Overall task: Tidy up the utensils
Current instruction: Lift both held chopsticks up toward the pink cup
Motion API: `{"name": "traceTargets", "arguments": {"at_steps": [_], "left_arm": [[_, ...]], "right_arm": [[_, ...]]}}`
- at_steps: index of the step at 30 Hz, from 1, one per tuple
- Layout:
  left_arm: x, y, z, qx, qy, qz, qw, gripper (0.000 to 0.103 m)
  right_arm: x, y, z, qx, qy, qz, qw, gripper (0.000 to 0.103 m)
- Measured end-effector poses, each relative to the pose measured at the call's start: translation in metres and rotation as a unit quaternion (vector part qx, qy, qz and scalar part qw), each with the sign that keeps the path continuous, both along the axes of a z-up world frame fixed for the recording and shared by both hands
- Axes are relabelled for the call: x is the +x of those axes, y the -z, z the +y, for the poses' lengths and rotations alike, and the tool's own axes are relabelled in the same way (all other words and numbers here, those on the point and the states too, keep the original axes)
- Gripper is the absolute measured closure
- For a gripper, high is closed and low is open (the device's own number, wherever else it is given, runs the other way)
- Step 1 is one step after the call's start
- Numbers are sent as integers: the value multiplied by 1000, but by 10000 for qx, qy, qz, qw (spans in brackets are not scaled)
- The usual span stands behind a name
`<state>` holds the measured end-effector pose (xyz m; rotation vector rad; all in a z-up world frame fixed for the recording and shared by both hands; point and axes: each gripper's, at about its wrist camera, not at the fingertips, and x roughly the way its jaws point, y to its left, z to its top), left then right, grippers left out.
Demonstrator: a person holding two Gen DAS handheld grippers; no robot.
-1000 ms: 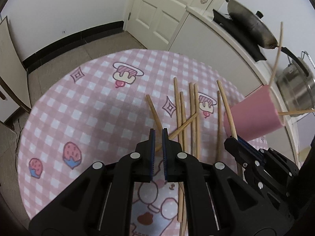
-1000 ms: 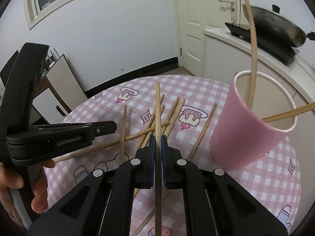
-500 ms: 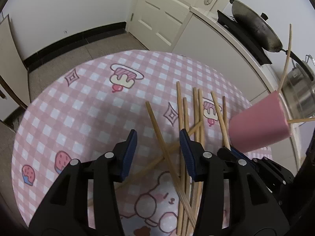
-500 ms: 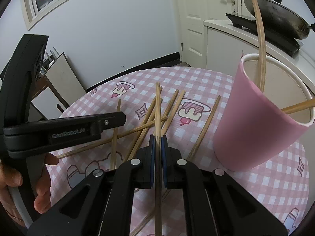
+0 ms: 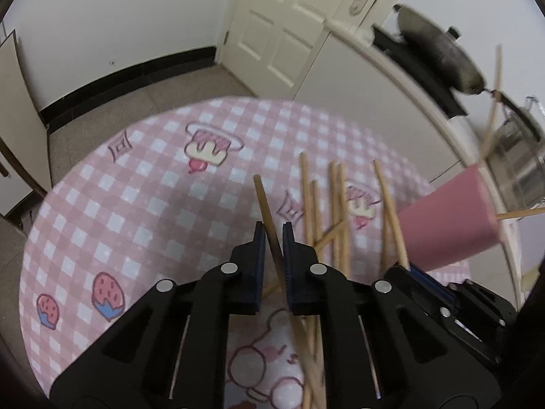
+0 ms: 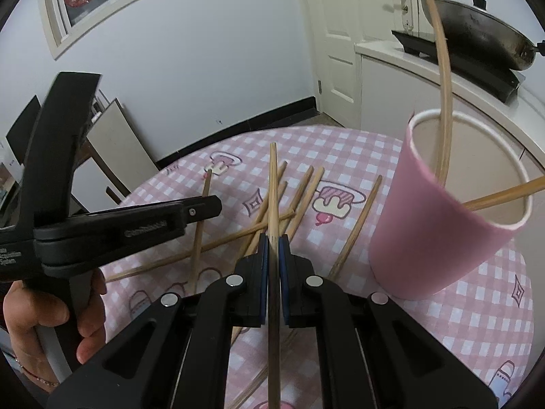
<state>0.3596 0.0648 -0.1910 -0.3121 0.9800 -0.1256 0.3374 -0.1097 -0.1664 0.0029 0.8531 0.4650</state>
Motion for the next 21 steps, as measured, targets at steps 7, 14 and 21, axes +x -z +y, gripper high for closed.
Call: {"name": "traceTargets", "arguments": {"at_steps": [7, 14, 21], "left_arm": [[-37, -59, -7, -141, 222, -728, 9970, 96], [-73, -107, -25, -258, 500, -1272, 9903, 97], [-88, -123, -44, -137, 636, -1348, 9887, 97]], "right_arm": [[-19, -37, -9, 282, -52, -269, 9992, 98], [-47, -71, -18, 517, -207, -565, 9968, 98], [-62, -85, -34, 512, -116, -656, 9965, 98]]}}
